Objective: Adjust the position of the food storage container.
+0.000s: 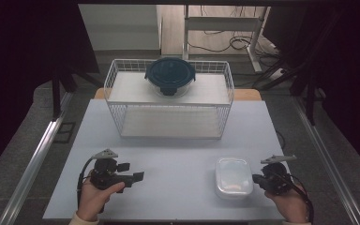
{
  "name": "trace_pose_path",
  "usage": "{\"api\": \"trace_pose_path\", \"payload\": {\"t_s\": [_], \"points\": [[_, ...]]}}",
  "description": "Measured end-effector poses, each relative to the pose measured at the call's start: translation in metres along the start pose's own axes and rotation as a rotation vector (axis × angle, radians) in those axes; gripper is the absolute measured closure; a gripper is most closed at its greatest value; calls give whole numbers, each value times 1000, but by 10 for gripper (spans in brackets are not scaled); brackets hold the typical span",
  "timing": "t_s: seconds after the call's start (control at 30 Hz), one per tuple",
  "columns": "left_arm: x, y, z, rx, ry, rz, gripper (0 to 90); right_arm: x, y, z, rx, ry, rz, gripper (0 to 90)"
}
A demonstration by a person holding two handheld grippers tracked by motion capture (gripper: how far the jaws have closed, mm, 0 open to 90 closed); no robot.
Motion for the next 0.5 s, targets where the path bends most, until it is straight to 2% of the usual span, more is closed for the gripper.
{"api": "trace_pose_path", "payload": {"t_s": [0.17,0.3,0.47,0.5], "points": [[1,0,1,9,1,-1,227,3,2,-5,-9,-3,-1,892],[1,0,2,27,18,0,226,7,4,-11,-25,5,-9,892],[1,1,4,40,3,7,231,15,8,-21,-60,17,-16,892],[1,1,4,41,3,7,231,18,10,-27,-73,22,-24,892]]}}
Point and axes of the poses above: each handheld gripper's, and its own axes: x roughly forward along the jaws, y roughly out of its top, z roughly to its right, the point moved 7 cm from there along x, roughly forward along the jaws, and after that the axes turned 2 degrees about y, right-handed, at the moved point
